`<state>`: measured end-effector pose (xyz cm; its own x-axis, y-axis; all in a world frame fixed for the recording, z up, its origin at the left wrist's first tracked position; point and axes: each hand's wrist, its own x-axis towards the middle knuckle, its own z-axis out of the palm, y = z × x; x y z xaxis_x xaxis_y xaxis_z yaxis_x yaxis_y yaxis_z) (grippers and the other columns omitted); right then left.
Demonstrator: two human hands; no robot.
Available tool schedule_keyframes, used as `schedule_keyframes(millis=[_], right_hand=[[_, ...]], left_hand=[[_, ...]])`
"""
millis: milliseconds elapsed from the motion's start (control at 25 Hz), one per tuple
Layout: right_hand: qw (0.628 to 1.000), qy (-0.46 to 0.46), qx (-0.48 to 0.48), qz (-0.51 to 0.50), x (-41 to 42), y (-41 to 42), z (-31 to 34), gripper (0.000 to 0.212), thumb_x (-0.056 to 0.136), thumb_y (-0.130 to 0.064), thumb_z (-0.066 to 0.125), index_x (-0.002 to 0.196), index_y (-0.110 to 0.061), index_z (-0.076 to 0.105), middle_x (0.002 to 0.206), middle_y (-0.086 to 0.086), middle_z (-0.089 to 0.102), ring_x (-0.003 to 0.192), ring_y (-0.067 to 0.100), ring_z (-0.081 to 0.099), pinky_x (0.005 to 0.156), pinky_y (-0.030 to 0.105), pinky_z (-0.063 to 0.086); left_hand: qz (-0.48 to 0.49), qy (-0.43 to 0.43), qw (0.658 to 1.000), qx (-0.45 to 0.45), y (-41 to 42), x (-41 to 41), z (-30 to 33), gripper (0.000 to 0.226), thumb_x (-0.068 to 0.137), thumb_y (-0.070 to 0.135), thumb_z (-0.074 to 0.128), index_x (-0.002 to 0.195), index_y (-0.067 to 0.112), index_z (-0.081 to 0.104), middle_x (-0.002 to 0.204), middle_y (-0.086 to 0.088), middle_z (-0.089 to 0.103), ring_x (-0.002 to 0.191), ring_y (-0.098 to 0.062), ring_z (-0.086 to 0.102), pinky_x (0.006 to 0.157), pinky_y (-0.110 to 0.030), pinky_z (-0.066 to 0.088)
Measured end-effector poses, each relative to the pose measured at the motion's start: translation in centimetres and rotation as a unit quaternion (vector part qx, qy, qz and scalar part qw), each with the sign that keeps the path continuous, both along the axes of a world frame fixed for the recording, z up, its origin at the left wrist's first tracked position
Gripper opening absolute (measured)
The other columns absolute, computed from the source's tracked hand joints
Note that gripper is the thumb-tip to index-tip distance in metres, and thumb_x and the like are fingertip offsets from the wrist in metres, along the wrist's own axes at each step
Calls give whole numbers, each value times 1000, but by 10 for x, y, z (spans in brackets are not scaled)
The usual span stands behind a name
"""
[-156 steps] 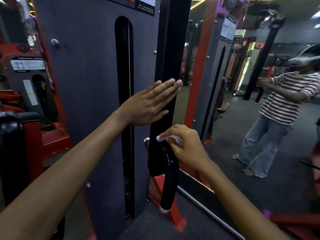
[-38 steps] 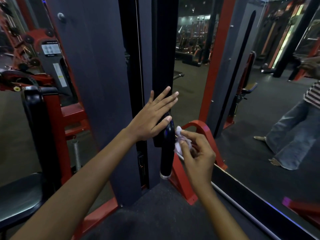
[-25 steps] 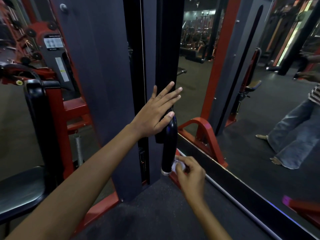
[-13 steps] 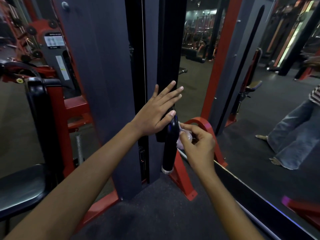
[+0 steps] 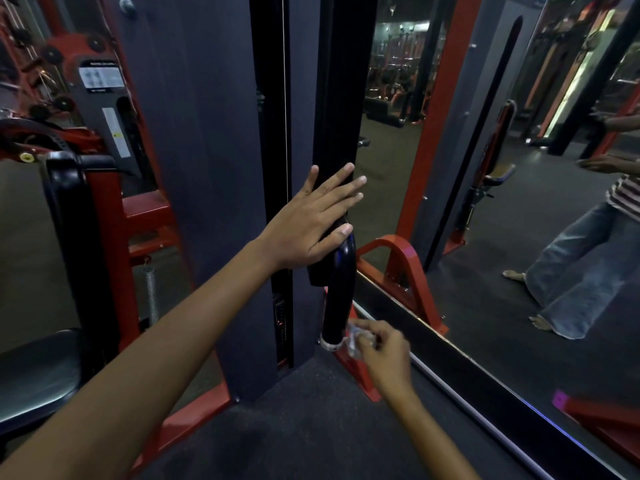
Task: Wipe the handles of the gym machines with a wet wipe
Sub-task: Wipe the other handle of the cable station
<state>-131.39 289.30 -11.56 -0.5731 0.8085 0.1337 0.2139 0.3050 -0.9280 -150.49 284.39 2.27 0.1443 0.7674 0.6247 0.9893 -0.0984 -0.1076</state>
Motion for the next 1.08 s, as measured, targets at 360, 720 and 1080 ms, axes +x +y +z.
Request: schedule_keyframes(millis=[360,720,1080], right_hand=[[908,133,393,-62,14,-41,94,21,83,4,62,101,-3,71,94,3,61,86,9,59,69,13,45],[701,-115,688,-148,-38,-49,75,22,93,3,55,110,13,63,105,15,54,87,28,53,83,37,52],[719,-243,636,-142,-38,-68,-7,19,83,6,63,100,17,65,108,18,55,81,27,54,76,33,52]], left_hand=[[-110,40,993,-11,10,-31,6,53,102,42,26,137,11,51,139,0,53,149,-19,7,115,-47,-17],[-203,6,978,35,25,-44,-2,47,101,39,31,122,11,61,117,2,66,147,-19,15,118,-45,-12],[-221,-19,974,54,37,-41,-7,50,100,43,28,106,10,65,104,1,67,145,-19,21,117,-38,-14]])
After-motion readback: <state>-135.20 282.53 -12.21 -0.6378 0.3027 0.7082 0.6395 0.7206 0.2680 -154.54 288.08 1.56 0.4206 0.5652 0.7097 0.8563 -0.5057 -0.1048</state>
